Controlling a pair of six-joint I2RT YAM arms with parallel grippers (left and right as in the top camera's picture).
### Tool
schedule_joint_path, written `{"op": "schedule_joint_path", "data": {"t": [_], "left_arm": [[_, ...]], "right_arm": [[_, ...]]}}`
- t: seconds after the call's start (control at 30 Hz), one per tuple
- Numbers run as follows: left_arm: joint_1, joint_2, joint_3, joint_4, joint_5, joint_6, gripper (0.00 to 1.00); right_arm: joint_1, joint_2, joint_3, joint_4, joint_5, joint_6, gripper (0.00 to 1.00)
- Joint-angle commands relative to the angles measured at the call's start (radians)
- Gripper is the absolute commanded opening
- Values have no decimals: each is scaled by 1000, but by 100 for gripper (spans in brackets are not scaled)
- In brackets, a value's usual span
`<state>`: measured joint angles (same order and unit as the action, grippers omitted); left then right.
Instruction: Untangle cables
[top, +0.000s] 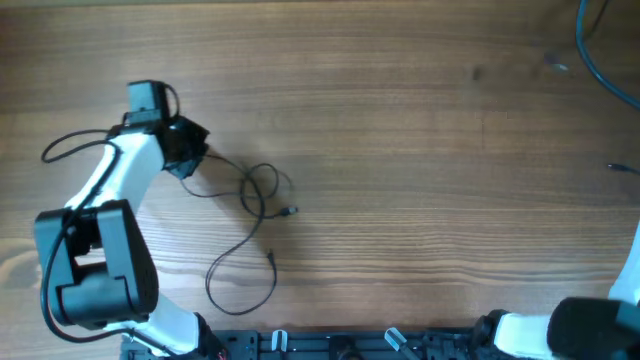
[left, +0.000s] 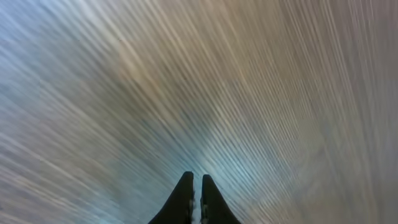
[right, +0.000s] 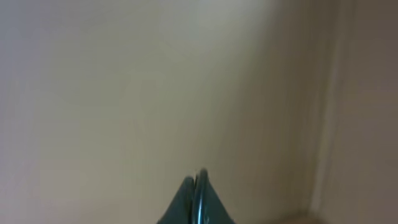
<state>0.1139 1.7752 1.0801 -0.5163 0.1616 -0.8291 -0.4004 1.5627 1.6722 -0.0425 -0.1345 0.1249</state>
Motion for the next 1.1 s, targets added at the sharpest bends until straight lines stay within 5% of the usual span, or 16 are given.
{"op": "schedule_joint_path", "data": {"t": [0.0, 0.13, 0.3, 0.33, 0.37, 0.4, 0.43, 0.53, 0.63, 0.73, 0.83, 1.07], "left_arm": [[-62, 7, 4, 13, -41, -10, 4], [-113, 7, 4, 40, -41, -10, 4], [-146, 7, 4, 61, -41, -10, 4], [-152, 7, 4, 61, -41, -10, 4], [-158, 7, 4, 61, -41, -10, 4], [-166, 7, 4, 62, -41, -10, 4], [-174, 7, 4, 69, -42, -10, 4], [-196, 7, 4, 121, -49, -10, 4], [-217, 7, 4, 145, -51, -13, 5], [-230, 7, 3, 142, -52, -13, 8], [-230, 7, 3, 140, -51, -13, 8], [-230, 7, 1, 81, -51, -13, 10]], "right_arm": [[-21, 187, 27, 64, 258, -29, 4], [-57, 496, 30, 16, 310, -55, 5], [-51, 747, 30, -69, 151, 19, 8], [-49, 764, 30, -77, 150, 52, 18], [-48, 770, 30, -92, 143, 69, 38], [-49, 770, 30, -117, 116, 66, 75], [-48, 760, 33, -160, 74, 59, 100], [-46, 655, 80, -294, -242, 165, 100], [-46, 511, 139, -651, 143, 560, 100], [-46, 457, 139, -812, 37, 387, 100], [-43, 461, 101, -1067, -10, 397, 100], [-36, 461, 91, -1173, -235, 409, 100]]}}
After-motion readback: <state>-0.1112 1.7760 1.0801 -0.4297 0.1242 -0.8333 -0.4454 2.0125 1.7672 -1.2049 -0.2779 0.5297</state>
